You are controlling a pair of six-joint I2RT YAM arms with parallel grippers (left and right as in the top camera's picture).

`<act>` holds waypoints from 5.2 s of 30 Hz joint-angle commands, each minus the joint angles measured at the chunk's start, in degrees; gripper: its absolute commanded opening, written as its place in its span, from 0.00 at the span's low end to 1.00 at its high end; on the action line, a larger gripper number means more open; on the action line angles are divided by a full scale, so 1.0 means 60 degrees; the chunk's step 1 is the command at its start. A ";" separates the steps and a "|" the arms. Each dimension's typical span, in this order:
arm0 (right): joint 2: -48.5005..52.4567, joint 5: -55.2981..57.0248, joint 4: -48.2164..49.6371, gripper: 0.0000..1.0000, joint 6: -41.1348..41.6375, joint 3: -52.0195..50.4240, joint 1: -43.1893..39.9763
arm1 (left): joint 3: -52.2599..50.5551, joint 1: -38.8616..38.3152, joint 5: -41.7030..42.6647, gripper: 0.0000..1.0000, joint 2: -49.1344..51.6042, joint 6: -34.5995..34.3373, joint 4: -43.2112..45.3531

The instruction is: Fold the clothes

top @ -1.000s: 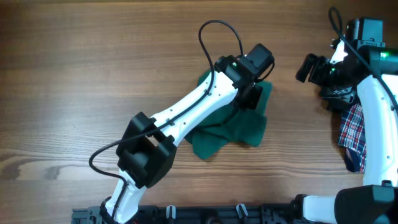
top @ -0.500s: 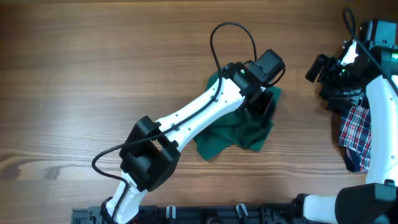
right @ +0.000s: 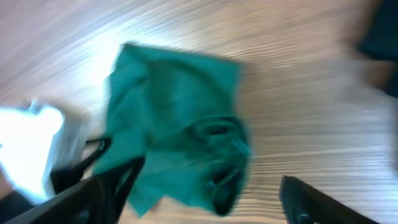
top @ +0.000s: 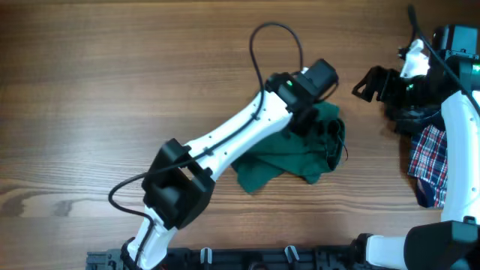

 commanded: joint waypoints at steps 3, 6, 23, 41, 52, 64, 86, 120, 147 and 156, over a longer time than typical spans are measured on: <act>0.0018 -0.2594 0.0259 0.33 -0.1286 -0.0765 0.0299 | 0.0178 0.1818 -0.1854 0.58 -0.0539 -0.1253 -0.0980; 0.0018 -0.2743 0.1224 0.04 -0.0867 -0.1902 0.0860 | 0.0178 0.2892 -0.1701 0.49 -0.0539 -0.1643 -0.1537; 0.3013 0.2135 0.4360 0.04 0.1319 -0.2889 0.4390 | 0.0160 0.4452 -0.0066 0.59 -0.0539 -0.1308 -0.2240; 0.3038 0.5705 0.3796 0.08 0.2969 -0.2102 0.3832 | 0.0160 0.4448 -0.0062 0.60 -0.0539 -0.1308 -0.2240; 0.3730 0.3759 0.4022 0.08 0.2994 -0.2142 0.3552 | 0.0160 0.4452 -0.0062 0.60 -0.0539 -0.1311 -0.2240; 0.1362 0.3362 0.2608 0.04 0.3745 -0.2157 0.3552 | 0.0160 0.4452 -0.0062 0.61 -0.0539 -0.1315 -0.2025; 0.1585 0.2302 0.5238 0.04 0.4652 -0.5767 0.3559 | 0.0160 0.4452 -0.0058 0.62 -0.0539 -0.1311 -0.1585; -0.2291 0.1570 0.2317 0.94 0.2860 -0.1923 -0.0546 | 0.0157 0.1821 0.4324 0.04 0.1067 0.2918 -0.0219; -0.2288 0.1388 0.2382 0.94 0.2863 -0.1923 -0.0546 | 0.0160 0.2783 0.3246 0.07 0.3038 0.2932 -0.0073; -0.2288 0.1392 0.2393 0.94 0.2856 -0.1923 -0.0546 | 0.0160 0.4969 0.2637 0.09 0.3071 0.2616 0.0688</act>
